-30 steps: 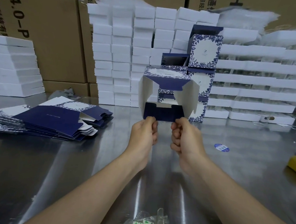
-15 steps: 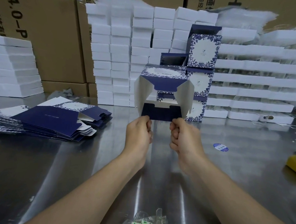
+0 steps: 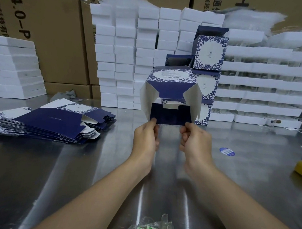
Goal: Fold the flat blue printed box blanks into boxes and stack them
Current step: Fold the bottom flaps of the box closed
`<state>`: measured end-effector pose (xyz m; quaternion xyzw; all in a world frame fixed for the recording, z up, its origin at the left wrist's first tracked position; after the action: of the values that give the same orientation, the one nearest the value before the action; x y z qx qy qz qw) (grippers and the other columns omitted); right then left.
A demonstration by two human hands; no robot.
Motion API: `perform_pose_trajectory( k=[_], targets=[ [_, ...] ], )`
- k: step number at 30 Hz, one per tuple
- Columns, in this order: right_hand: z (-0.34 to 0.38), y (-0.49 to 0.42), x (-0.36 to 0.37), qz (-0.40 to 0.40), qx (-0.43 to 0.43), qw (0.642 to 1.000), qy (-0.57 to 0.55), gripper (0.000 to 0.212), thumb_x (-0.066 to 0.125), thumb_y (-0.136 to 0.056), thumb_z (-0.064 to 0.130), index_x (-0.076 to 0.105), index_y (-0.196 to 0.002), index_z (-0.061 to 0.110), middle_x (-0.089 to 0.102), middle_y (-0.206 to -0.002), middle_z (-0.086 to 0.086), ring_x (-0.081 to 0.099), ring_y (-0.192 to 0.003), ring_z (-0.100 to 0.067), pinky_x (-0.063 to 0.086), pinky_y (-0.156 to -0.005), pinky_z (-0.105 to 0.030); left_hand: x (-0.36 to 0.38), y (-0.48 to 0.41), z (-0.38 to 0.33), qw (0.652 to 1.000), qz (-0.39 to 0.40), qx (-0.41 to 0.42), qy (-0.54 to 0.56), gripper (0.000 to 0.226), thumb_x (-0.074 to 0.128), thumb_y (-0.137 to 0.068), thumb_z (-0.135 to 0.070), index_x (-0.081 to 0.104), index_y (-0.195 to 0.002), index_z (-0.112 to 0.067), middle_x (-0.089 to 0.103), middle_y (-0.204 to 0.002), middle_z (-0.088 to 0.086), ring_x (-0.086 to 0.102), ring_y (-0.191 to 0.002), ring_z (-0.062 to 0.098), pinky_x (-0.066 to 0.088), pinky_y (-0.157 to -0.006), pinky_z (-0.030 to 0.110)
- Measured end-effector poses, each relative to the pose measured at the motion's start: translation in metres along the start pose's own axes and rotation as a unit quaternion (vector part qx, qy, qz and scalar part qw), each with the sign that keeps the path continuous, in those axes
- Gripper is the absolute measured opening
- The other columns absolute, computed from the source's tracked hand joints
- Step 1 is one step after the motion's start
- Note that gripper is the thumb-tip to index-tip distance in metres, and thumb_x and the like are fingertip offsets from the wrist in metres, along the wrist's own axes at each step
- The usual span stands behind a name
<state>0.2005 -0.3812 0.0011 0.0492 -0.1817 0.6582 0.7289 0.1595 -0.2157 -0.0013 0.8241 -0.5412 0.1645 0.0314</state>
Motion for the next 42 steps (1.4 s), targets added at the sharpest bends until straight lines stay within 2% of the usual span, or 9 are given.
perform_pose_trajectory(
  k=[5,8,11,16,21,26,31,38,42],
  targets=[
    [-0.005,0.000,0.004,0.031,0.021,0.998,0.042,0.030,0.057,-0.093,0.016,0.060,-0.063,0.016,0.039,-0.051,0.004,0.029,-0.043,-0.010,0.023,-0.040,-0.022,-0.009,-0.004,-0.003,0.999,-0.027,0.019,-0.039,0.033,0.040,-0.100,-0.011,0.037,-0.068,-0.019,0.032,-0.056,-0.006,0.025,-0.044,0.009,0.023,-0.041,0.021],
    [-0.001,-0.002,0.003,0.033,-0.004,0.993,0.116,0.022,0.070,-0.093,0.030,0.057,-0.078,0.021,0.045,-0.064,0.005,0.038,-0.054,-0.014,0.033,-0.053,-0.028,-0.020,-0.010,-0.008,0.996,-0.052,0.044,-0.059,0.028,0.040,-0.100,-0.011,0.037,-0.072,-0.016,0.029,-0.060,-0.005,0.023,-0.048,0.010,0.022,-0.042,0.022],
    [0.020,0.000,-0.007,-0.014,-0.079,0.982,0.169,0.041,0.076,-0.087,0.050,0.048,-0.089,0.020,0.048,-0.080,0.003,0.046,-0.068,-0.017,0.036,-0.064,-0.033,-0.028,-0.015,-0.015,0.986,-0.076,0.086,-0.121,0.032,0.042,-0.100,-0.015,0.035,-0.069,-0.019,0.028,-0.062,-0.003,0.024,-0.056,0.016,0.020,-0.052,0.031],
    [0.048,0.009,-0.014,-0.048,-0.154,0.967,0.199,0.061,0.057,-0.076,0.078,0.036,-0.073,0.021,0.040,-0.061,0.012,0.036,-0.061,-0.014,0.034,-0.062,-0.039,-0.031,-0.016,-0.024,0.958,-0.091,0.152,-0.227,0.035,0.044,-0.104,-0.020,0.037,-0.074,-0.003,0.033,-0.064,0.000,0.028,-0.065,0.020,0.025,-0.062,0.037],
    [0.053,0.008,-0.011,-0.017,-0.175,0.974,0.141,0.056,0.052,-0.092,0.067,0.061,-0.071,0.017,0.061,-0.077,0.004,0.053,-0.072,-0.015,0.045,-0.073,-0.038,-0.020,-0.007,-0.035,0.930,-0.062,0.223,-0.284,0.043,0.044,-0.107,-0.027,0.029,-0.067,-0.021,0.030,-0.057,-0.009,0.025,-0.062,0.014,0.022,-0.057,0.036],
    [0.056,0.004,-0.006,0.017,-0.173,0.983,0.062,0.012,0.070,-0.100,0.030,0.072,-0.091,0.022,0.073,-0.081,0.018,0.068,-0.077,0.001,0.056,-0.084,-0.040,-0.013,0.003,-0.050,0.930,-0.047,0.268,-0.249,0.044,0.044,-0.099,-0.031,0.032,-0.057,-0.034,0.029,-0.055,-0.013,0.026,-0.057,0.008,0.023,-0.049,0.024],
    [0.039,-0.005,-0.005,0.039,-0.073,0.995,0.047,0.052,0.081,-0.080,0.056,0.060,-0.108,0.018,0.073,-0.086,0.006,0.066,-0.069,-0.012,0.054,-0.064,-0.033,-0.017,0.009,-0.065,0.923,-0.070,0.302,-0.228,0.041,0.045,-0.095,-0.030,0.024,-0.059,-0.029,0.024,-0.054,-0.012,0.024,-0.056,0.009,0.021,-0.049,0.024],
    [0.031,-0.003,-0.005,0.041,-0.064,0.994,0.080,0.025,0.053,-0.087,0.048,0.064,-0.073,0.031,0.054,-0.063,0.008,0.039,-0.051,-0.013,0.038,-0.049,-0.026,-0.017,0.025,-0.082,0.912,-0.066,0.359,-0.184,0.043,0.050,-0.104,-0.039,0.030,-0.066,-0.030,0.028,-0.059,-0.012,0.026,-0.058,0.009,0.021,-0.052,0.022],
    [0.022,-0.006,-0.009,0.005,-0.015,1.000,-0.002,0.036,0.046,-0.108,0.039,0.066,-0.085,0.019,0.049,-0.054,0.003,0.041,-0.045,-0.012,0.034,-0.041,-0.023,0.002,0.020,-0.057,0.947,0.020,0.269,-0.174,0.047,0.067,-0.092,-0.057,0.041,-0.075,-0.022,0.037,-0.064,-0.013,0.034,-0.061,0.009,0.031,-0.059,0.026]
  ],
)
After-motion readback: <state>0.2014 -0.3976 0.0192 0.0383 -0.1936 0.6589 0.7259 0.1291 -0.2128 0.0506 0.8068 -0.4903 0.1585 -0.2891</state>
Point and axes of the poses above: each hand's wrist, its own y-axis away from the middle knuckle, its own x-axis out of the palm, z = x × y, the point moved 10 cm from there along -y, towards the middle knuckle
